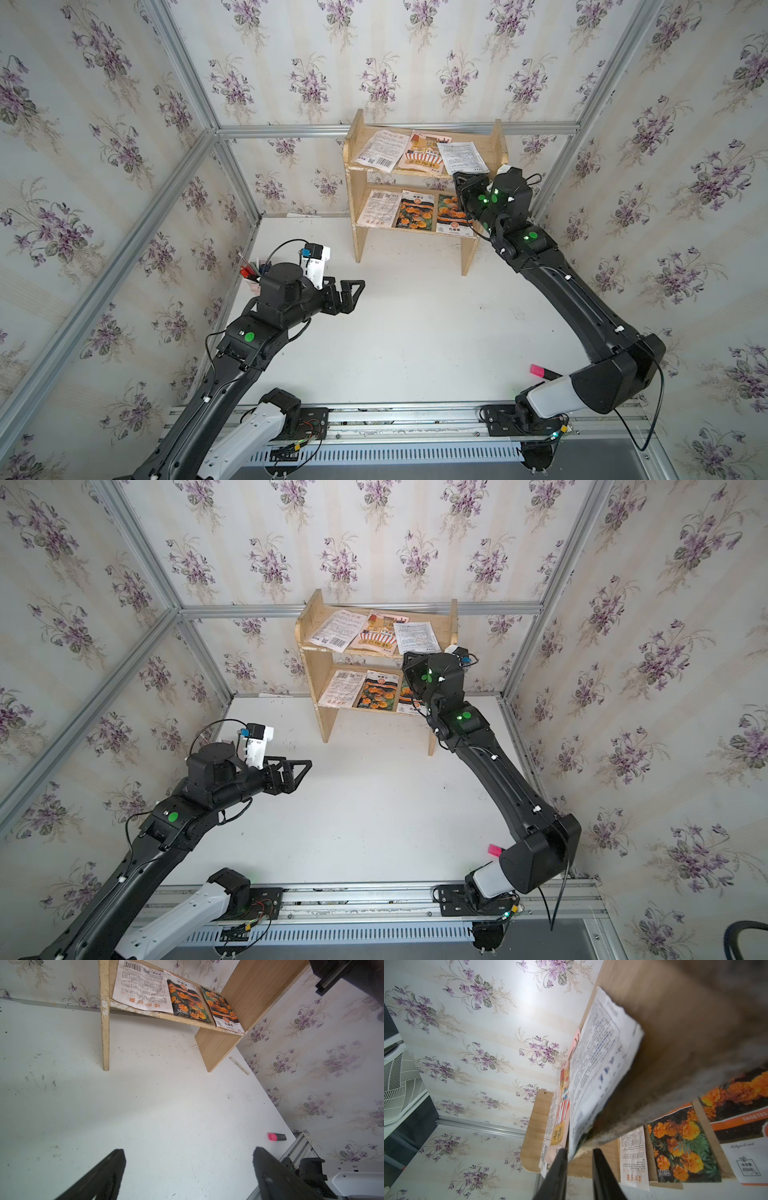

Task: Take the seed bag off the shelf
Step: Pick up the seed packet from the shelf.

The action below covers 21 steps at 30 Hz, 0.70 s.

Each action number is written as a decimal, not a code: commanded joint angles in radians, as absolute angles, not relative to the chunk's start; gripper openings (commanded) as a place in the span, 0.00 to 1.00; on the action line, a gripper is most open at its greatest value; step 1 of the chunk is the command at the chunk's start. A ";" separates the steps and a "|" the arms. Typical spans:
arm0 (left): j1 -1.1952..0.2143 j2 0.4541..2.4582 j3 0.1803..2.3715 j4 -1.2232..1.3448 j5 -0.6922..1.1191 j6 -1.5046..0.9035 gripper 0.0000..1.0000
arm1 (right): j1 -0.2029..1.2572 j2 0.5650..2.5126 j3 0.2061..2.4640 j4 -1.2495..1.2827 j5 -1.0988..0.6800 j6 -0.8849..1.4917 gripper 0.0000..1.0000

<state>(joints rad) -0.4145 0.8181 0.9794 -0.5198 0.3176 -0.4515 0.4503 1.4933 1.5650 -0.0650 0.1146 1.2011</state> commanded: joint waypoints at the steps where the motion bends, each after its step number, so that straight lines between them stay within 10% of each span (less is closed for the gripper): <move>1: -0.414 0.816 0.977 -0.517 0.308 -0.432 1.00 | 0.447 1.501 1.571 -0.026 0.111 1.211 0.25; 21: -0.414 0.802 0.977 -0.512 0.313 -0.435 1.00 | 0.442 1.455 1.519 0.001 0.133 1.224 0.02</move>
